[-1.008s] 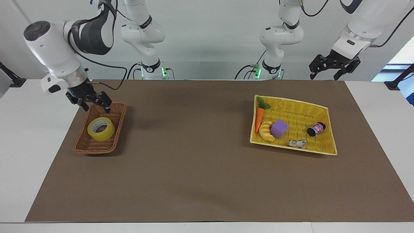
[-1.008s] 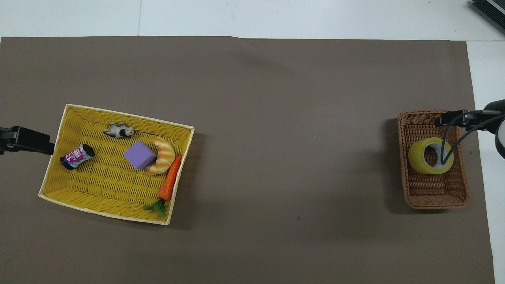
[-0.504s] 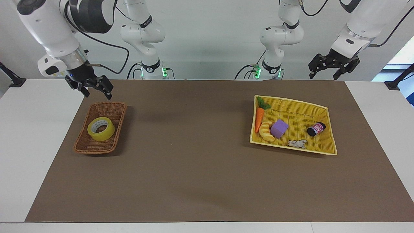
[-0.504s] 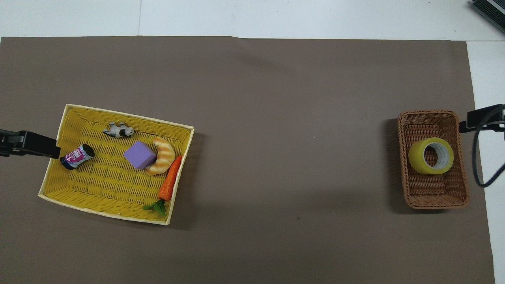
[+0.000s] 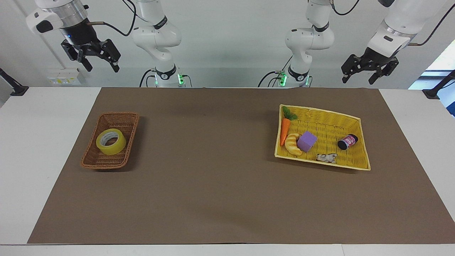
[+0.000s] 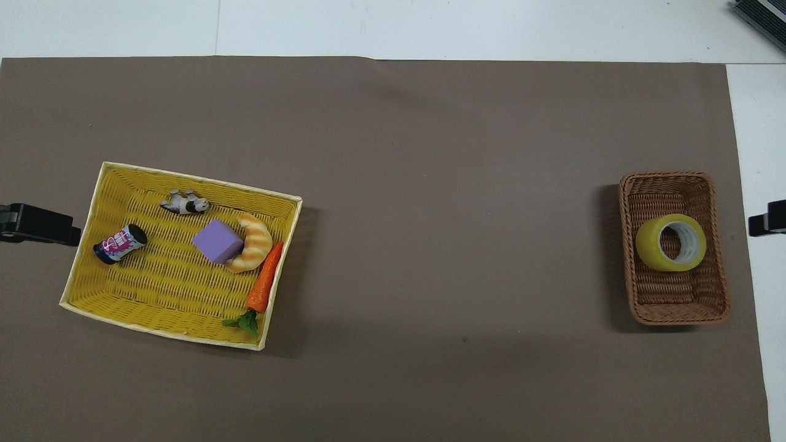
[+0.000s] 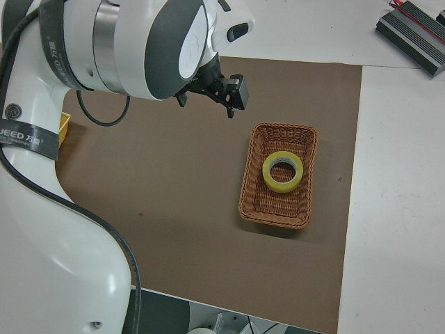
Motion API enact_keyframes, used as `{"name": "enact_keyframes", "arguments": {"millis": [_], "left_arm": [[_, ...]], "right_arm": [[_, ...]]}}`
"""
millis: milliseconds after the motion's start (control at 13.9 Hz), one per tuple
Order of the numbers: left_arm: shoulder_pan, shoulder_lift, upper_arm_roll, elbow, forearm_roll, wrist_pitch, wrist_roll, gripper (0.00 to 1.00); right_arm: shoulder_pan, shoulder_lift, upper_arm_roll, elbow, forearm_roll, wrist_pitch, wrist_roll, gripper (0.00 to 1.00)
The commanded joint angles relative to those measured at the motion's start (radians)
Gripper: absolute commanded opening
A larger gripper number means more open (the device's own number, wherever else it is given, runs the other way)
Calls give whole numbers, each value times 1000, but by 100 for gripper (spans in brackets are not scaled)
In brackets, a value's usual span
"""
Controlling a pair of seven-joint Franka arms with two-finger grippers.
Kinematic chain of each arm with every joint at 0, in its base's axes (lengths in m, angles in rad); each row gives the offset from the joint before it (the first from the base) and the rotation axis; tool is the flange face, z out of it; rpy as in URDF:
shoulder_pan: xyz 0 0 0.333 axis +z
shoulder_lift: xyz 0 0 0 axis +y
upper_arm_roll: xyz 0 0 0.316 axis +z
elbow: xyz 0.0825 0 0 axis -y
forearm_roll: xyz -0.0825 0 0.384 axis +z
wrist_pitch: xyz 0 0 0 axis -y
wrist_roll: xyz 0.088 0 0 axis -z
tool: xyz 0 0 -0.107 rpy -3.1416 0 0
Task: Move tape to another basket
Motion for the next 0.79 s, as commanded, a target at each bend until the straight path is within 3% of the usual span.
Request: {"name": "enact_keyframes", "arguments": {"millis": [0, 216, 720], "left_arm": [[-8, -11, 9, 0, 11, -6, 9, 100], [-10, -11, 9, 0, 11, -6, 9, 100], [-8, -13, 9, 0, 11, -6, 9, 100]], "right_arm": [[5, -9, 10, -51, -36, 49, -35, 100], [2, -9, 10, -57, -90, 44, -85, 100], [31, -17, 12, -108, -72, 75, -70, 100]]}}
